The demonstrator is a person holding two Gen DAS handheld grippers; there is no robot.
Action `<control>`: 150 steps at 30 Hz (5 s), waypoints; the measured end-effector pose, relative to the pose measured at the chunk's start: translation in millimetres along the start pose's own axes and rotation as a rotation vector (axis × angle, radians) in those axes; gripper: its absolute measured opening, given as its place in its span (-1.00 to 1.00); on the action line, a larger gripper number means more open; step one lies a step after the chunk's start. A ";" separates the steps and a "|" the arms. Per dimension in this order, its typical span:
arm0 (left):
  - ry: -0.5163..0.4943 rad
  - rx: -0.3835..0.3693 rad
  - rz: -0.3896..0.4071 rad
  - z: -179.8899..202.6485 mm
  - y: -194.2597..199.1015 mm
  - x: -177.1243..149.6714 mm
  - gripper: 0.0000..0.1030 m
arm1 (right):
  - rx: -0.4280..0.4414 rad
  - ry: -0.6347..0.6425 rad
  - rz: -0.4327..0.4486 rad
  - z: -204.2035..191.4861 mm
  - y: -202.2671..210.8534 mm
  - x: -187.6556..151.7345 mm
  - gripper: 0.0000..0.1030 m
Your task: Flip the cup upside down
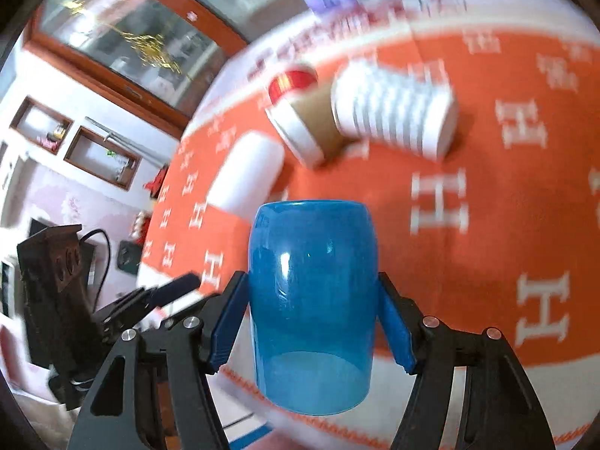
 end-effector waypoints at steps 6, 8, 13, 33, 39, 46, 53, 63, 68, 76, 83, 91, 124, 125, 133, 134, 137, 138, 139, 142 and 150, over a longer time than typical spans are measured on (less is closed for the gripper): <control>0.053 0.031 0.051 -8.4 3.2 -6.0 0.19 | -0.059 0.202 0.256 -18.9 -2.2 -15.6 0.30; 0.065 0.043 0.064 -11.4 3.6 -10.2 0.19 | -0.079 0.232 0.285 -18.5 -6.5 -28.1 0.31; 0.052 0.066 0.073 -12.3 2.9 -22.7 0.19 | -0.105 0.317 0.333 -29.6 -3.9 -60.6 0.31; -0.028 0.043 0.100 11.7 34.9 -41.5 0.38 | -0.122 0.233 0.195 -33.5 35.4 -100.8 0.76; -0.013 0.039 0.073 22.6 68.7 -34.0 0.40 | -0.068 0.056 0.167 -37.4 90.6 -94.6 0.76; -0.024 0.102 0.162 34.5 126.3 -8.1 0.46 | -0.125 0.128 0.277 -74.0 163.8 -66.8 0.76; -0.011 0.128 0.222 51.7 175.6 17.2 0.56 | -0.182 0.127 0.271 -107.5 207.5 -40.4 0.78; -0.012 0.179 0.222 63.2 191.3 15.0 0.57 | -0.223 0.075 0.273 -107.7 227.6 -44.6 0.80; -0.032 0.194 0.212 68.7 186.2 10.7 0.57 | -0.236 0.058 0.279 -101.7 228.8 -48.5 0.80; -0.030 0.212 0.211 71.5 184.9 8.7 0.57 | -0.236 0.053 0.272 -96.6 227.6 -49.0 0.80; -0.023 0.218 0.202 71.0 181.2 8.6 0.57 | -0.244 0.045 0.253 -90.9 223.7 -47.2 0.80; -0.017 0.226 0.192 67.0 177.7 10.9 0.57 | -0.242 0.043 0.242 -88.6 218.3 -43.8 0.80; -0.023 0.231 0.155 62.1 159.2 20.4 0.57 | -0.248 0.018 0.200 -75.0 195.9 -30.9 0.80; -0.023 0.231 0.155 62.3 159.5 20.4 0.57 | -0.248 0.017 0.200 -74.9 195.5 -30.6 0.80; -0.022 0.231 0.154 60.6 158.7 19.9 0.57 | -0.246 0.017 0.199 -75.7 191.8 -32.5 0.80; -0.022 0.230 0.155 60.1 158.5 19.9 0.57 | -0.245 0.017 0.198 -75.7 191.8 -32.5 0.80; -0.022 0.230 0.154 60.8 158.7 20.0 0.57 | -0.245 0.017 0.198 -75.7 191.6 -32.7 0.80; -0.022 0.229 0.154 60.0 158.3 19.9 0.57 | -0.245 0.016 0.198 -75.8 191.4 -32.7 0.80; -0.023 0.231 0.154 60.5 158.5 20.0 0.57 | -0.245 0.016 0.198 -75.8 191.1 -32.8 0.80; -0.022 0.230 0.154 60.7 158.7 20.0 0.57 | -0.244 0.016 0.197 -75.9 191.0 -32.9 0.80; -0.022 0.230 0.153 60.6 158.6 20.0 0.57 | -0.243 0.015 0.193 -77.4 186.9 -35.3 0.80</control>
Point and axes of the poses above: each gripper's, at about its wrist camera, not at the fingertips, and y roughly against the way its jaws point, z to its right, x to its top, the point moved 4 cm from there along -y, roughly the way its jaws point, and after that the axes turned 5 degrees about -y, right-handed, at the moved point
